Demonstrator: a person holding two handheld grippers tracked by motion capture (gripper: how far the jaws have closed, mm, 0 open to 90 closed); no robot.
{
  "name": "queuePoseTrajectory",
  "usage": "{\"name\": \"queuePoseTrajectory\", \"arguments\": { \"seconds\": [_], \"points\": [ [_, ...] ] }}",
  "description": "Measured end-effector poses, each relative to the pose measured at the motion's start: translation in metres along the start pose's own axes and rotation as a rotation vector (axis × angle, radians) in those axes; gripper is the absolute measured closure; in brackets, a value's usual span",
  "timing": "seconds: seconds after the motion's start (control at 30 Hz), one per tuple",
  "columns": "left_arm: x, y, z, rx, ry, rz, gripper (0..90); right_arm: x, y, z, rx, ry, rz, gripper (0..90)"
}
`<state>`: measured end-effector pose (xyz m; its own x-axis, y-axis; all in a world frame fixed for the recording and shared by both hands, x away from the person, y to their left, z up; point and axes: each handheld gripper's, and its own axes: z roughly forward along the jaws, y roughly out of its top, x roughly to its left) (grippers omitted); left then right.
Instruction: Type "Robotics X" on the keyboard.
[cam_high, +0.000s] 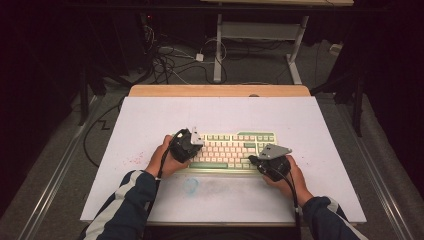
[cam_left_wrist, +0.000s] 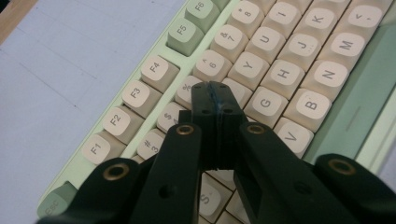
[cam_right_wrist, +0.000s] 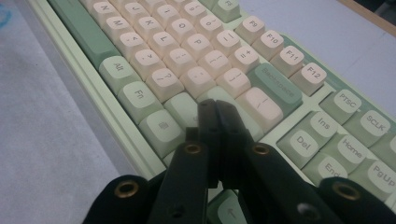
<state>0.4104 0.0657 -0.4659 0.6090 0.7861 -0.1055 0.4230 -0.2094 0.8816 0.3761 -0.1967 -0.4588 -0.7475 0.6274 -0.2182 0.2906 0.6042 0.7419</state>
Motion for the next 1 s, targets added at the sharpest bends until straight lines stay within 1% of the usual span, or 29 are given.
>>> {"name": "queuePoseTrajectory", "arguments": {
  "seconds": [0.07, 0.1, 0.17, 0.2, 0.23, 0.27, 0.3, 0.33, 0.4, 0.43, 0.47, 0.5, 0.53, 0.57, 0.6, 0.63, 0.67, 0.77, 0.8, 0.83, 0.9, 0.93, 1.0],
  "points": [
    [0.000, 0.000, 0.000, 0.002, 0.002, 0.005, 87.0, 0.000, 0.000, 0.000, 0.000, 0.000, 0.001, 90.0],
    [0.000, -0.002, 0.002, 0.011, 0.005, 0.005, 87.0, 0.000, 0.000, 0.000, 0.000, 0.000, 0.002, 90.0],
    [-0.001, -0.003, 0.003, 0.005, 0.009, 0.003, 87.0, 0.000, 0.000, 0.000, 0.000, 0.001, 0.002, 90.0],
    [-0.002, -0.003, 0.002, 0.004, 0.018, 0.015, 85.7, 0.000, 0.000, 0.000, -0.001, 0.005, 0.002, 90.0],
    [-0.002, -0.003, 0.001, -0.002, 0.013, 0.020, 82.9, -0.001, 0.000, -0.001, 0.000, 0.010, 0.001, 90.0],
    [-0.001, 0.001, -0.004, -0.035, 0.006, 0.011, 82.9, -0.001, 0.000, -0.002, 0.001, 0.009, 0.001, 90.0],
    [0.000, 0.003, -0.007, -0.052, 0.001, 0.008, 82.9, -0.001, 0.000, -0.003, -0.003, 0.011, 0.001, 90.0],
    [0.000, 0.003, -0.007, -0.052, 0.001, 0.008, 82.7, -0.001, 0.000, -0.004, -0.009, 0.009, 0.001, 90.0],
    [0.001, 0.007, -0.014, -0.099, -0.008, 0.000, 76.3, -0.003, 0.001, -0.010, -0.034, 0.007, 0.001, 90.0],
    [0.002, 0.008, -0.017, -0.120, -0.004, -0.010, 73.5, -0.004, 0.002, -0.014, -0.044, 0.008, 0.006, 90.0],
    [0.002, 0.009, -0.020, -0.138, 0.006, -0.008, 68.7, -0.004, 0.002, -0.017, -0.056, 0.008, 0.010, 90.0],
    [0.003, 0.009, -0.024, -0.165, 0.016, 0.000, 64.1, -0.005, 0.001, -0.020, -0.061, 0.009, 0.012, 90.0],
    [0.003, 0.009, -0.028, -0.186, 0.013, -0.003, 60.7, -0.004, 0.000, -0.023, -0.060, 0.006, 0.008, 90.0],
    [0.004, 0.008, -0.034, -0.212, 0.004, -0.018, 55.2, -0.004, -0.002, -0.026, -0.061, 0.000, 0.008, 90.0],
    [0.004, 0.007, -0.037, -0.224, 0.003, -0.016, 50.2, -0.004, -0.002, -0.026, -0.061, 0.000, 0.008, 90.0],
    [0.004, 0.005, -0.042, -0.238, 0.003, -0.006, 46.3, -0.005, -0.005, -0.030, -0.063, -0.003, 0.013, 90.0],
    [0.005, 0.003, -0.047, -0.254, 0.001, -0.004, 46.3, -0.005, -0.005, -0.030, -0.063, -0.003, 0.013, 90.0],
    [0.008, -0.003, -0.056, -0.265, 0.011, -0.027, 31.7, -0.005, -0.008, -0.037, -0.072, -0.009, 0.019, 90.0],
    [0.009, -0.006, -0.059, -0.262, 0.009, -0.030, 26.8, -0.006, -0.008, -0.040, -0.078, -0.011, 0.022, 90.0],
    [0.010, -0.008, -0.062, -0.267, 0.008, -0.034, 26.8, -0.006, -0.008, -0.040, -0.078, -0.011, 0.022, 90.0],
    [0.012, -0.015, -0.069, -0.274, 0.024, -0.036, 23.4, -0.006, -0.007, -0.042, -0.086, -0.013, 0.023, 90.0],
    [0.013, -0.018, -0.073, -0.275, 0.018, -0.049, 23.1, -0.006, -0.006, -0.042, -0.087, -0.012, 0.021, 90.0],
    [0.015, -0.026, -0.078, -0.274, 0.034, -0.041, 21.9, -0.005, -0.005, -0.042, -0.088, -0.013, 0.018, 90.0]
  ]
}}
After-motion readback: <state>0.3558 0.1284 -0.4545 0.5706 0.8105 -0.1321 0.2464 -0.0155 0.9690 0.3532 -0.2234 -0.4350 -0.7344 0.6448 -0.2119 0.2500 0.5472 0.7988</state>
